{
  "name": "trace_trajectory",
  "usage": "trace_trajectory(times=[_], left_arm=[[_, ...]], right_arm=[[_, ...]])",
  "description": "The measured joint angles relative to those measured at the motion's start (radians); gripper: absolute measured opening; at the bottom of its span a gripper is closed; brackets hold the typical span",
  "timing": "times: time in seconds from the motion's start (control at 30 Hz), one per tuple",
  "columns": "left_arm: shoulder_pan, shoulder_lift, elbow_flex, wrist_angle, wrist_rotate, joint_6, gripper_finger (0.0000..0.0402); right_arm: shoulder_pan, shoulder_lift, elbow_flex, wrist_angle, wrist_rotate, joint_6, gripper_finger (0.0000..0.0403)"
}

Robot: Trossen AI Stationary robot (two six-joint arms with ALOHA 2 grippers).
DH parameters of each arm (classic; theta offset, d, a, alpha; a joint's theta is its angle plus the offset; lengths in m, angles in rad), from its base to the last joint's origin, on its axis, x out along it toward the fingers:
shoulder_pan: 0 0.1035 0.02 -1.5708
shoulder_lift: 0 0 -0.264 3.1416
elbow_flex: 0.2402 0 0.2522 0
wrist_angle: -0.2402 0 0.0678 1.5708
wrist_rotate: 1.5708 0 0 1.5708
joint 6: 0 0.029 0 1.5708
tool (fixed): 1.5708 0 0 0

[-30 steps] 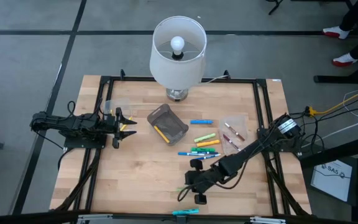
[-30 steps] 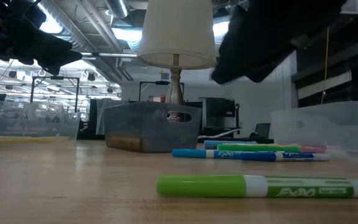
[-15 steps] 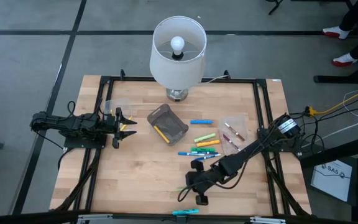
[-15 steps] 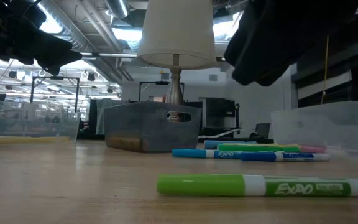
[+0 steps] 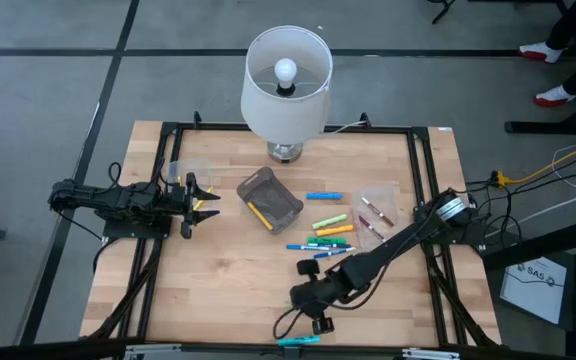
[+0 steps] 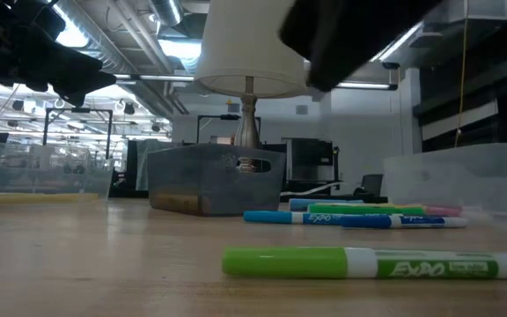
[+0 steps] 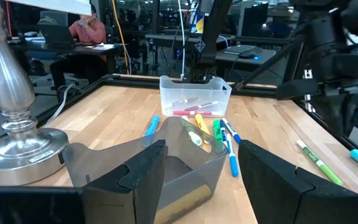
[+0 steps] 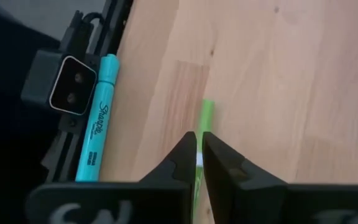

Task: Pick & Place Markers
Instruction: Put the green highlighter into the right transparent bin

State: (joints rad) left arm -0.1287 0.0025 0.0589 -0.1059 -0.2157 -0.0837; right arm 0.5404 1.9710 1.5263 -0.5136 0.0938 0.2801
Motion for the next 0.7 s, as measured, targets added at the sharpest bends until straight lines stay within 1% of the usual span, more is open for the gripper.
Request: trace_trajectory(times=[0.1, 0.17, 0.33, 0.43, 0.57, 0.7], left_arm=[[0.0, 0.0, 0.0, 0.001, 0.0, 0.0, 0.0196], [0.0, 0.0, 0.0, 0.0, 0.0, 0.0, 0.0196], [0.0, 0.0, 0.0, -0.001, 0.0, 0.0, 0.0196], [0.0, 0.0, 0.0, -0.001, 0.0, 0.0, 0.0196], [0.0, 0.0, 0.0, -0.001, 0.0, 0.0, 0.0196], [0.0, 0.0, 0.0, -0.001, 0.0, 0.0, 0.0196]], right_arm=[[0.0, 0.065, 0.094, -0.055, 0.0, -0.048, 0.0032], [0.0, 0.113, 0.158, -0.12, -0.001, -0.051, 0.0032], [0.004, 0.218, 0.32, -0.27, -0.066, 0.001, 0.0032], [0.01, 0.258, 0.384, -0.35, -0.098, 0.039, 0.0039], [0.011, 0.27, 0.411, -0.427, -0.094, 0.106, 0.0075], [0.01, 0.27, 0.412, -0.467, -0.016, 0.132, 0.013]])
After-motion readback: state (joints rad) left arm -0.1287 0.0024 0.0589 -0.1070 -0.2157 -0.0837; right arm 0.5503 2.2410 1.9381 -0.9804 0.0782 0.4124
